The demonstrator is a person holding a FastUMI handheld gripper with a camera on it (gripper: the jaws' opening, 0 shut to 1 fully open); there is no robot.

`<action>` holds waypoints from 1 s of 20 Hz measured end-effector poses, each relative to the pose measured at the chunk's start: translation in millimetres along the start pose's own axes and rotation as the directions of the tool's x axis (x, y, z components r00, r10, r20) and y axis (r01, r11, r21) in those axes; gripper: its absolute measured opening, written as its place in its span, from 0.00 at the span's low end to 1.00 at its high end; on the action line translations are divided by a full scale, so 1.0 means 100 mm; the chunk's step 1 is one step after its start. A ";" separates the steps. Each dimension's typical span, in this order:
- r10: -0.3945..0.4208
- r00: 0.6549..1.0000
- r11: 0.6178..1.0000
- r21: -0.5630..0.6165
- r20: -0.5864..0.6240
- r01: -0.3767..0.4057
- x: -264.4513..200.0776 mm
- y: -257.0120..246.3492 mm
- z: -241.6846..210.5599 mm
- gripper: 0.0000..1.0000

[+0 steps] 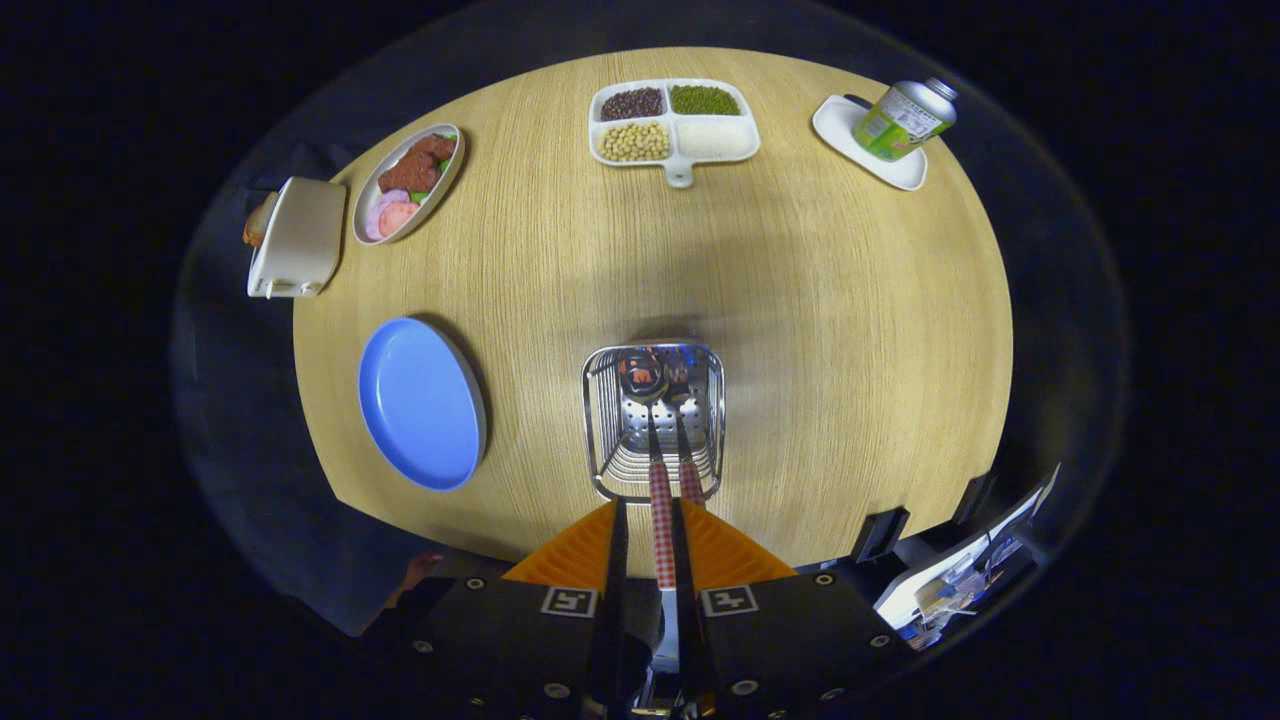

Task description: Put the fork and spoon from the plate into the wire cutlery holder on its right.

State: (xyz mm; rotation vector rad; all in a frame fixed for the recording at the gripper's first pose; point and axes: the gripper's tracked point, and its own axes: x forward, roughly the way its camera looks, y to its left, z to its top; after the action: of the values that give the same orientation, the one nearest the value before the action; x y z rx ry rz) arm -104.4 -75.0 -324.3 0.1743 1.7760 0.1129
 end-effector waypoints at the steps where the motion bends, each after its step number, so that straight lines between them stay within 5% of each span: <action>1: 0.003 0.999 1.000 0.009 0.040 -0.003 -0.06 0.01 0.05 0.24; 7: 0.027 0.954 1.000 -0.008 0.299 -0.026 -0.52 0.13 0.28 0.49; 12: 0.018 0.853 1.000 -0.025 0.522 -0.006 -1.01 0.13 0.47 0.75; 15: 0.011 0.743 0.999 -0.046 0.669 0.027 -1.31 0.17 0.60 0.86; 20: 0.040 0.479 0.996 -0.074 0.877 0.053 -1.89 0.34 0.81 0.95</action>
State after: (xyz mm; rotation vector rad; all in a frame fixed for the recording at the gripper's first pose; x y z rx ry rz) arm 14.9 -77.0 -153.7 0.1205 0.7012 0.0744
